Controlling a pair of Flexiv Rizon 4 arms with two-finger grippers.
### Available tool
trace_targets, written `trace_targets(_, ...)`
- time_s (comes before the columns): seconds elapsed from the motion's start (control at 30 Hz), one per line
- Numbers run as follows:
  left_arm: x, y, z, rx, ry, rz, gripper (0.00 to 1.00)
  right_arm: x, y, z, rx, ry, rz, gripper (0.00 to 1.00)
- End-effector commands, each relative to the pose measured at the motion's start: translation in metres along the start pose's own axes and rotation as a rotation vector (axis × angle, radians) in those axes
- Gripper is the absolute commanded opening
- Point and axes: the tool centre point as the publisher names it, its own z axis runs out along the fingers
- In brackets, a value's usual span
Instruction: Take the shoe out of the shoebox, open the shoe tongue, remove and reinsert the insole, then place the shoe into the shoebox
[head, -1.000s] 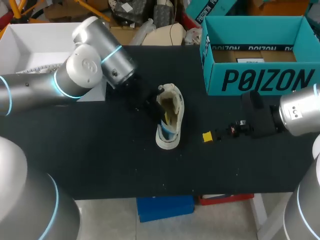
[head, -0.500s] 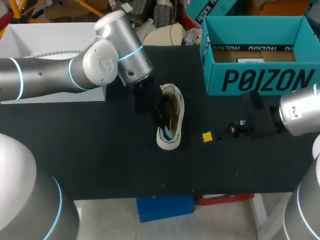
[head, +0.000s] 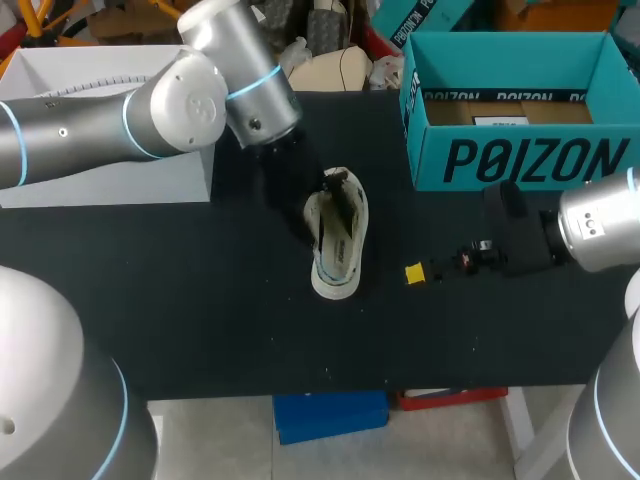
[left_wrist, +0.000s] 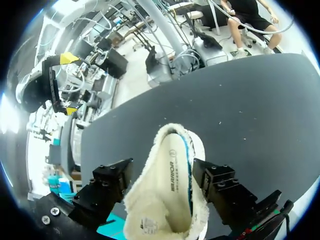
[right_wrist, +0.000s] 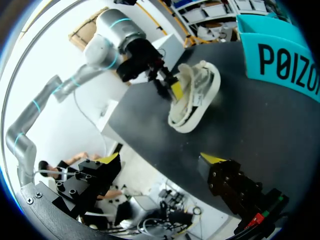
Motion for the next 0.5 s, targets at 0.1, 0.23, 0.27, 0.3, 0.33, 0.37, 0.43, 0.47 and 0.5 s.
trace_targets(0.1, -0.005, -0.013, 0.002, -0.117, 0.153, 0.057, 0.00, 0.000, 0.000, 0.001, 0.001, -0.002, 0.002, 1.00)
trace_targets(0.23, -0.004, -0.013, 0.011, -0.130, 0.210, 0.079, 0.00, 0.000, 0.000, 0.001, 0.001, -0.002, 0.002, 1.00)
trace_targets(0.27, -0.003, -0.013, 0.013, -0.134, 0.221, 0.081, 0.00, 0.000, 0.000, 0.001, 0.001, -0.002, 0.002, 1.00)
trace_targets(0.3, -0.002, -0.013, 0.014, -0.132, 0.225, 0.081, 0.00, 0.000, 0.000, 0.001, 0.001, -0.002, 0.002, 1.00)
trace_targets(0.33, -0.001, -0.013, 0.016, -0.128, 0.236, 0.079, 0.00, 0.000, 0.000, 0.001, 0.001, -0.002, 0.002, 1.00)
trace_targets(0.37, 0.000, -0.014, 0.017, -0.127, 0.246, 0.078, 0.00, 0.000, 0.000, 0.001, 0.001, -0.002, 0.002, 1.00)
trace_targets(0.43, 0.004, -0.013, 0.020, -0.121, 0.264, 0.073, 0.00, 0.000, 0.000, 0.001, 0.001, -0.002, 0.002, 1.00)
trace_targets(0.47, 0.006, -0.013, 0.020, -0.125, 0.277, 0.073, 0.00, 0.000, 0.000, 0.001, 0.001, -0.002, 0.002, 1.00)
trace_targets(0.5, 0.008, -0.012, 0.021, -0.129, 0.284, 0.068, 0.00, 0.000, 0.000, 0.001, 0.001, -0.002, 0.002, 1.00)
